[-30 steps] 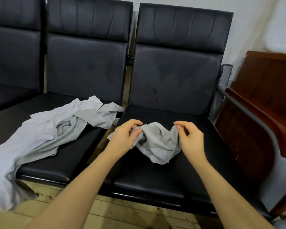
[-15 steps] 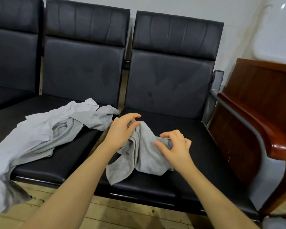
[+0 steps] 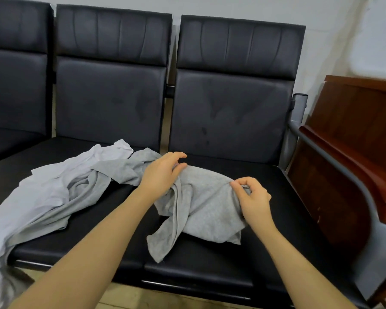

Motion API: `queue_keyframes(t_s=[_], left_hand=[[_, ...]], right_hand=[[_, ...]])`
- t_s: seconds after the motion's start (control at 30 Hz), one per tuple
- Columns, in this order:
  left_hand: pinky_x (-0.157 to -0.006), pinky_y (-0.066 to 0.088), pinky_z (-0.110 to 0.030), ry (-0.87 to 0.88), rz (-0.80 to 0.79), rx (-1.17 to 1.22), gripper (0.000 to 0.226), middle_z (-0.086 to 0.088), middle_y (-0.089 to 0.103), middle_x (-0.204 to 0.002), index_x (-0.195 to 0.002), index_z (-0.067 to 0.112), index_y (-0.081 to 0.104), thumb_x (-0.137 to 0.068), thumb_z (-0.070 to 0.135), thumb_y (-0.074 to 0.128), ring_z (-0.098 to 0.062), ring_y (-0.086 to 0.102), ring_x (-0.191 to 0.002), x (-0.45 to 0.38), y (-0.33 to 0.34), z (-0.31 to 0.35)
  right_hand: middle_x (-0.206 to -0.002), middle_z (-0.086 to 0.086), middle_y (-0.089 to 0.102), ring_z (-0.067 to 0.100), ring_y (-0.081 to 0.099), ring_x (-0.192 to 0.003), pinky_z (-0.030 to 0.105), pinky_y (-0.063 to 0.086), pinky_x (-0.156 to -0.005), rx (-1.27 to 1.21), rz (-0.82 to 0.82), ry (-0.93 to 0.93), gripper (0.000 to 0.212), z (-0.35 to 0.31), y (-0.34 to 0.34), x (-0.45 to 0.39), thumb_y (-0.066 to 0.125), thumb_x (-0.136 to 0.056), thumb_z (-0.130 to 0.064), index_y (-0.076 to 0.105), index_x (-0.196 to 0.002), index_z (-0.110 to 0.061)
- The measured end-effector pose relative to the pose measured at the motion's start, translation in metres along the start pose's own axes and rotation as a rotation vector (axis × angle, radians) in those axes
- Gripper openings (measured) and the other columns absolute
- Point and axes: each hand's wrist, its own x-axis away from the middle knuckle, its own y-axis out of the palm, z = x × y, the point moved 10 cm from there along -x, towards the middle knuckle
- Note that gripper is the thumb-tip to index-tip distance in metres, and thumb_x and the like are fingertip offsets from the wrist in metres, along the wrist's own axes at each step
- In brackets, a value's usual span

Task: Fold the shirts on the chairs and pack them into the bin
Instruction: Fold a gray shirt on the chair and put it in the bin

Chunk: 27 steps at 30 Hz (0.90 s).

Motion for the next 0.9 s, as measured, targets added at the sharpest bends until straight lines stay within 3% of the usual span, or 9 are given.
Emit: queue_keyframes(t_s=[0.1, 0.2, 0.27, 0.37, 0.47, 0.63, 0.73, 0.83, 0.9], left_hand=[[-0.07, 0.043, -0.035, 0.097, 0.049, -0.21, 0.029, -0.003, 0.062, -0.09, -0.109, 0.011, 0.066, -0.092, 0.032, 0.055, -0.025, 0.06, -0.082, 0.006, 0.008, -0.002], [-0.078, 0.034, -0.03, 0.159, -0.039, -0.186, 0.046, 0.005, 0.064, -0.089, -0.1, 0.018, 0.069, -0.087, 0.047, 0.035, -0.017, 0.059, -0.084, 0.025, 0.023, -0.008], [-0.085, 0.032, -0.028, 0.076, -0.121, -0.128, 0.057, 0.011, 0.065, -0.098, -0.103, 0.022, 0.068, -0.084, 0.056, 0.027, -0.011, 0.058, -0.093, 0.041, 0.032, -0.026], [-0.1, 0.035, -0.033, -0.075, -0.128, 0.001, 0.058, 0.015, 0.059, -0.119, -0.119, 0.025, 0.061, -0.085, 0.058, 0.028, -0.007, 0.053, -0.111, 0.056, 0.037, -0.057], [-0.111, 0.027, -0.04, -0.144, -0.157, 0.038, 0.045, 0.015, 0.047, -0.136, -0.131, 0.029, 0.052, -0.093, 0.046, 0.038, -0.004, 0.04, -0.128, 0.063, 0.039, -0.072], [-0.11, 0.028, -0.041, -0.228, -0.181, 0.12, 0.036, 0.007, 0.053, -0.135, -0.136, 0.024, 0.047, -0.1, 0.025, 0.042, -0.01, 0.047, -0.124, 0.059, 0.04, -0.076], [-0.111, 0.029, -0.039, -0.264, -0.178, 0.181, 0.037, 0.009, 0.058, -0.125, -0.137, 0.024, 0.046, -0.1, 0.024, 0.043, -0.01, 0.05, -0.119, 0.058, 0.042, -0.078], [-0.11, 0.031, -0.039, -0.278, -0.144, 0.241, 0.037, 0.015, 0.056, -0.109, -0.136, 0.024, 0.047, -0.099, 0.025, 0.046, -0.007, 0.053, -0.111, 0.058, 0.041, -0.078], [-0.108, 0.035, -0.038, -0.264, -0.137, 0.283, 0.039, 0.011, 0.058, -0.115, -0.136, 0.024, 0.047, -0.098, 0.026, 0.048, -0.008, 0.053, -0.114, 0.056, 0.042, -0.074]], right_hand=[[-0.095, -0.01, 0.055, 0.009, 0.05, -0.098, 0.027, 0.019, -0.091, 0.215, 0.0, 0.0, 0.009, 0.008, 0.014, 0.0, 0.06, -0.091, -0.023, 0.058, -0.083, -0.028], [-0.095, -0.012, 0.048, 0.009, 0.047, -0.095, 0.014, 0.014, -0.087, 0.276, -0.016, -0.169, 0.009, -0.008, 0.034, 0.006, 0.061, -0.089, -0.021, 0.056, -0.09, -0.028], [-0.092, -0.015, 0.045, 0.006, 0.047, -0.088, 0.009, 0.011, -0.088, 0.328, -0.054, -0.325, 0.004, -0.027, 0.054, 0.015, 0.058, -0.088, -0.03, 0.06, -0.089, -0.026], [-0.088, -0.015, 0.047, 0.007, 0.049, -0.081, 0.018, 0.016, -0.082, 0.404, -0.088, -0.467, 0.023, -0.043, 0.077, 0.027, 0.049, -0.084, -0.046, 0.062, -0.085, -0.027], [-0.09, -0.015, 0.048, 0.007, 0.048, -0.082, 0.021, 0.015, -0.08, 0.444, -0.071, -0.506, 0.036, -0.047, 0.095, 0.032, 0.049, -0.08, -0.06, 0.062, -0.087, -0.027], [-0.084, -0.008, 0.051, 0.014, 0.05, -0.078, 0.028, 0.022, -0.077, 0.615, 0.017, -0.441, 0.06, -0.05, 0.121, 0.033, 0.047, -0.065, -0.078, 0.06, -0.078, -0.02], [-0.082, -0.007, 0.052, 0.016, 0.054, -0.078, 0.028, 0.021, -0.077, 0.613, -0.004, -0.475, 0.036, -0.049, 0.131, 0.034, 0.059, -0.067, -0.057, 0.059, -0.075, -0.022], [-0.084, -0.012, 0.05, 0.013, 0.052, -0.082, 0.022, 0.016, -0.081, 0.403, -0.025, -0.451, 0.008, -0.041, 0.122, 0.03, 0.066, -0.078, -0.028, 0.059, -0.076, -0.024], [-0.085, -0.016, 0.05, 0.006, 0.048, -0.083, 0.015, 0.016, -0.086, 0.276, -0.029, -0.413, 0.006, -0.036, 0.109, 0.026, 0.063, -0.083, -0.029, 0.06, -0.079, -0.026]])
